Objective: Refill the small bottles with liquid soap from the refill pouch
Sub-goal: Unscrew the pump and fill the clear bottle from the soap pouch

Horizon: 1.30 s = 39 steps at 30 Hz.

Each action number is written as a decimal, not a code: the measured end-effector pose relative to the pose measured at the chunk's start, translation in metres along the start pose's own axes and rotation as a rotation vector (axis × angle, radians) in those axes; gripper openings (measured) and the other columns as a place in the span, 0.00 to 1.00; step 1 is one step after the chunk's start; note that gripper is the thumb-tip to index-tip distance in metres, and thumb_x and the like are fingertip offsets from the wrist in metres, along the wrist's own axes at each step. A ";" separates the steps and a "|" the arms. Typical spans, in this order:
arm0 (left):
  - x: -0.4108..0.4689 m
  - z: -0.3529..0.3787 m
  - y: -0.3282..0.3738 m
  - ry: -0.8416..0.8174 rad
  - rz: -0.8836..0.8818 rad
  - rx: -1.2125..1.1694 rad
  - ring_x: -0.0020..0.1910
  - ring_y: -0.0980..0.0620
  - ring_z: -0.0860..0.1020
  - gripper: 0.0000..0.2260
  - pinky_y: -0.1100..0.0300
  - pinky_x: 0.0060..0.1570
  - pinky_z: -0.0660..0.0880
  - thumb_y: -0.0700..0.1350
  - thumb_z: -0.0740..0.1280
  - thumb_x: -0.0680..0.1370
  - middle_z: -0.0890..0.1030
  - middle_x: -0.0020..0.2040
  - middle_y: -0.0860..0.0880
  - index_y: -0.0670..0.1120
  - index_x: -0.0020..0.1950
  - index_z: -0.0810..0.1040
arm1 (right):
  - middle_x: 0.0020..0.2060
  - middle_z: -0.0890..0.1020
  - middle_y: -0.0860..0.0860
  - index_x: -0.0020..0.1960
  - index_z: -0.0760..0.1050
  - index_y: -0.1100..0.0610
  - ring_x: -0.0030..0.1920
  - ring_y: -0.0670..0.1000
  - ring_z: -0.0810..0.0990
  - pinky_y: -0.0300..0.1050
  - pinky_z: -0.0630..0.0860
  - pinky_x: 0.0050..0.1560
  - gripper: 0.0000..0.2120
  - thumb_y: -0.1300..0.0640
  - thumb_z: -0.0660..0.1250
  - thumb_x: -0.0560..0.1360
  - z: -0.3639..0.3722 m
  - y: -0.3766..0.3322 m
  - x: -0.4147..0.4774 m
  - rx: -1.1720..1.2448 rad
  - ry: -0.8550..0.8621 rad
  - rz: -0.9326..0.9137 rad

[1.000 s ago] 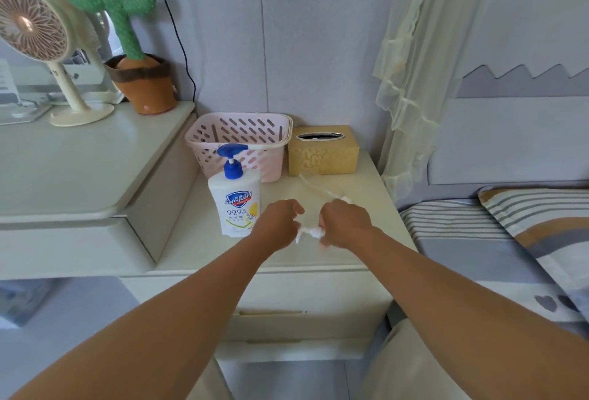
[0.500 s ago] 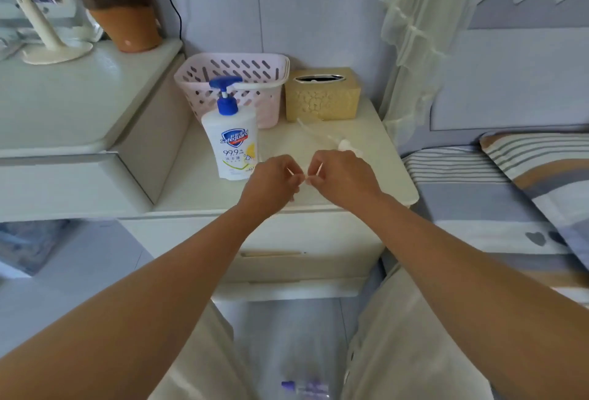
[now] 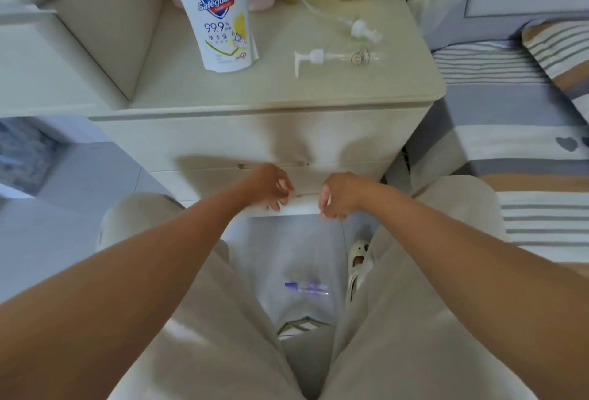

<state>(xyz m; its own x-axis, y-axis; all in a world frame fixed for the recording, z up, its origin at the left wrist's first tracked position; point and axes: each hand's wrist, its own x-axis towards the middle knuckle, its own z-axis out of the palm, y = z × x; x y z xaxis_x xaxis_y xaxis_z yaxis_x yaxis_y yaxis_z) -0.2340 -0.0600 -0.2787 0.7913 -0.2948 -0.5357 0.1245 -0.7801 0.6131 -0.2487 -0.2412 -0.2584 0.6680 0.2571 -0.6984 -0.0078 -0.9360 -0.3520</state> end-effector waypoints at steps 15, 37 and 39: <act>0.069 0.078 -0.057 -0.259 -0.206 0.113 0.43 0.47 0.82 0.11 0.58 0.39 0.77 0.41 0.68 0.76 0.82 0.47 0.41 0.36 0.56 0.79 | 0.54 0.80 0.51 0.58 0.76 0.55 0.55 0.53 0.78 0.48 0.76 0.53 0.18 0.51 0.73 0.71 0.085 0.039 0.086 -0.141 -0.095 0.079; 0.119 0.187 -0.194 -0.199 -0.291 0.144 0.57 0.47 0.78 0.13 0.56 0.58 0.73 0.42 0.71 0.74 0.80 0.56 0.46 0.46 0.58 0.79 | 0.57 0.77 0.53 0.61 0.73 0.54 0.58 0.56 0.77 0.46 0.74 0.52 0.17 0.59 0.65 0.72 0.212 0.104 0.184 -0.246 -0.129 0.009; 0.126 0.200 -0.200 -0.200 -0.295 0.126 0.56 0.48 0.78 0.12 0.58 0.56 0.73 0.41 0.71 0.74 0.80 0.56 0.47 0.47 0.57 0.79 | 0.56 0.77 0.53 0.61 0.73 0.54 0.57 0.56 0.77 0.45 0.73 0.50 0.19 0.59 0.68 0.71 0.222 0.107 0.192 -0.246 -0.139 0.011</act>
<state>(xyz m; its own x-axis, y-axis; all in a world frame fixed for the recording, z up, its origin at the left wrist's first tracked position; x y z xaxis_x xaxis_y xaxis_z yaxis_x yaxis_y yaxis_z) -0.2788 -0.0512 -0.5846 0.5987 -0.1394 -0.7887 0.2451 -0.9056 0.3461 -0.2869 -0.2385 -0.5686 0.5603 0.2610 -0.7861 0.1777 -0.9648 -0.1936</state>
